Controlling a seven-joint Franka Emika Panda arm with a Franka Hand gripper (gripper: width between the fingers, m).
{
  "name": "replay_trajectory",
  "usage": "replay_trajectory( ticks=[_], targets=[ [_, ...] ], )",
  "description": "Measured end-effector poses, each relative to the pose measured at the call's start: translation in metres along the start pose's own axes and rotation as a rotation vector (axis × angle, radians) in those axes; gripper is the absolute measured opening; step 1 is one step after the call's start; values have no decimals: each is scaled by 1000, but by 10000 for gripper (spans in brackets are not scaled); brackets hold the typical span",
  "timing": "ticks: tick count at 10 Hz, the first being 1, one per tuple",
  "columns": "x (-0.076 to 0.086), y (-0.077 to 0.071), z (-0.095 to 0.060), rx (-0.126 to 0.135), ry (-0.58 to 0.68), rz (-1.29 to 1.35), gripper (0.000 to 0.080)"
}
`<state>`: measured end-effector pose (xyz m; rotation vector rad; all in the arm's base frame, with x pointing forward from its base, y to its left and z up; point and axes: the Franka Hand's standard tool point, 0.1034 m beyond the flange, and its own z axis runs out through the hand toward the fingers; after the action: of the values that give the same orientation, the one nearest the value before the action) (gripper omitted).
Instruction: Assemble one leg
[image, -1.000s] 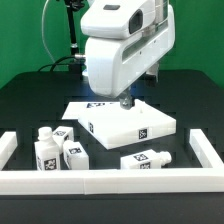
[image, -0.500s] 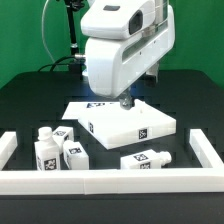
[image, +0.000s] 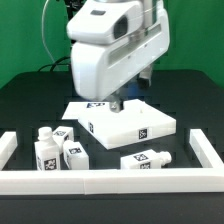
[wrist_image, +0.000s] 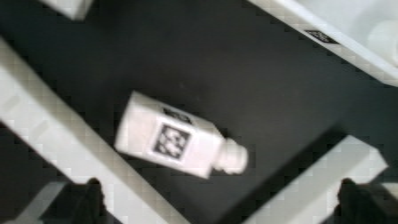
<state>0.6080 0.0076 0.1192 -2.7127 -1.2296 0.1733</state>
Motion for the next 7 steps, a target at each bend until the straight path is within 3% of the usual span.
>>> replay_trajectory(
  ticks=[3, 5, 6, 7],
  targets=[
    [7, 14, 11, 45, 23, 150, 649],
    [8, 12, 11, 41, 20, 144, 649],
    [10, 18, 12, 3, 47, 90, 649],
    [10, 20, 21, -68, 92, 11, 649]
  ],
)
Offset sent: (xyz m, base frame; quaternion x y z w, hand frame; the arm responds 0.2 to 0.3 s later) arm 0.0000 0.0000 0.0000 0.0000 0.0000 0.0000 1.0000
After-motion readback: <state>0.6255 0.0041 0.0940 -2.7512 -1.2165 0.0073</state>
